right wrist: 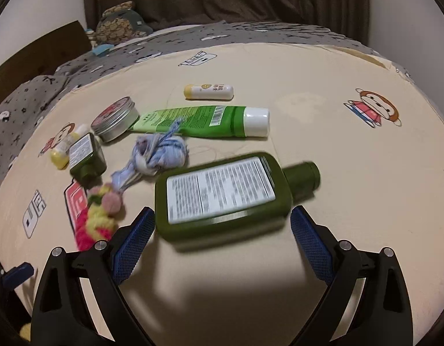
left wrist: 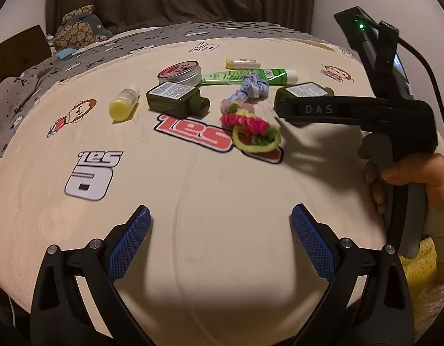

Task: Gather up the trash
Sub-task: 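Grasp the green bottle with the right tool while the left tool grasps the fuzzy toy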

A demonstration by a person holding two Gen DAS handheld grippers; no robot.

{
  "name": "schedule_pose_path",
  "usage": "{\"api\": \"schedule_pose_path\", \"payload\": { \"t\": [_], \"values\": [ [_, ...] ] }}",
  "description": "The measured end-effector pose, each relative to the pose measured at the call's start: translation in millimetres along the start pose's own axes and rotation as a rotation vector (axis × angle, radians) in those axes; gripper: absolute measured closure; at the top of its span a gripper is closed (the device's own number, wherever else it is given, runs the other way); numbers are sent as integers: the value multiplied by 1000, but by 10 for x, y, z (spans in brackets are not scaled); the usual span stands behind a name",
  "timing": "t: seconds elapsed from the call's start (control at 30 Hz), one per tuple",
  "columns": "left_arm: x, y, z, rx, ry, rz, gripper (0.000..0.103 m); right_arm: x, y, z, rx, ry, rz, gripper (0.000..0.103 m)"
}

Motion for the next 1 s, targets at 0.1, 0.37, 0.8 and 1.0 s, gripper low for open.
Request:
{"api": "schedule_pose_path", "payload": {
  "t": [0.1, 0.37, 0.8, 1.0],
  "values": [
    [-66, -40, -30, 20, 11, -1, 10, -25, 9, -42, -8, 17, -3, 19],
    [-420, -172, -220, 35, 8, -49, 10, 14, 314, -417, 51, 23, -53, 20],
    [-592, -586, -220, 30, 78, 16, 71, 258, 782, -866, 83, 34, -73, 20],
    [-485, -250, -280, 60, 66, -18, 77, 403, 1106, -948, 85, 39, -102, 19]
  ]
}}
Point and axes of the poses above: each gripper's, at about its wrist camera, not at the fingertips, and y roughly against the way its jaws point, z to its left, x to its underside, the point moved 4 cm from there along -y, roughly the way its jaws point
